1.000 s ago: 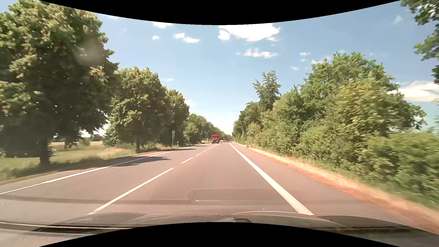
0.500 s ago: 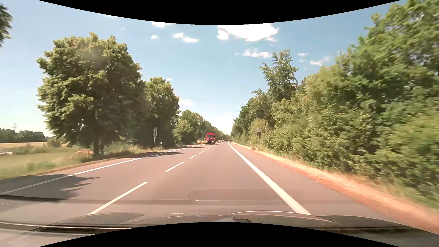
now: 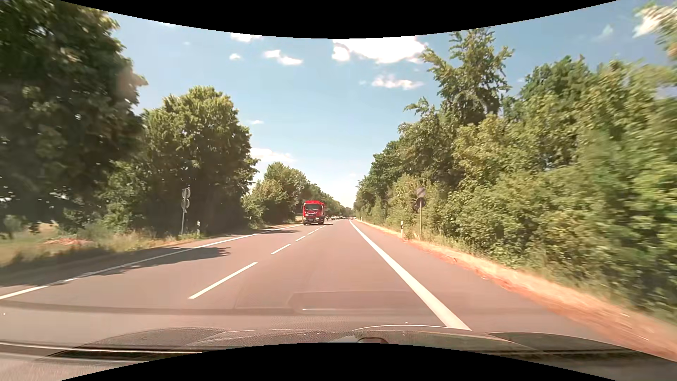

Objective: Follow the waypoints while adhering to traffic rules and regulations

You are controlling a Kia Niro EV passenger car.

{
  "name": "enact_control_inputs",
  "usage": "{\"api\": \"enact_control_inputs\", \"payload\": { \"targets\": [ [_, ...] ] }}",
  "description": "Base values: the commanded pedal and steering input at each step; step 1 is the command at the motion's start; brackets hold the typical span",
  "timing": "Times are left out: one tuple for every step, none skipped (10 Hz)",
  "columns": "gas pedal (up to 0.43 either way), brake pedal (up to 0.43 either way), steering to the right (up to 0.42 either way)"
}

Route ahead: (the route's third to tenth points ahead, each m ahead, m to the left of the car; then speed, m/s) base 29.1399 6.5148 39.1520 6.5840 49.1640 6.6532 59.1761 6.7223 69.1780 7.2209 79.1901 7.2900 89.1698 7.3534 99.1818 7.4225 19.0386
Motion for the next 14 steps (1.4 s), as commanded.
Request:
{"api": "enact_control_inputs", "payload": {
  "targets": [
    [0.248, 0.000, -0.001],
    [0.248, 0.000, 0.001],
    [0.248, 0.000, 0.004],
    [0.248, 0.000, 0.004],
    [0.248, 0.000, 0.002],
    [0.248, 0.000, -0.002],
    [0.248, 0.000, -0.003],
    [0.280, 0.000, -0.001],
    [0.358, 0.000, 0.001],
    [0.398, 0.000, 0.001],
    [0.409, 0.000, -0.001],
    [0.429, 0.000, -0.008],
    [0.441, 0.000, -0.014],
    [0.441, 0.000, -0.014]
  ]
}}
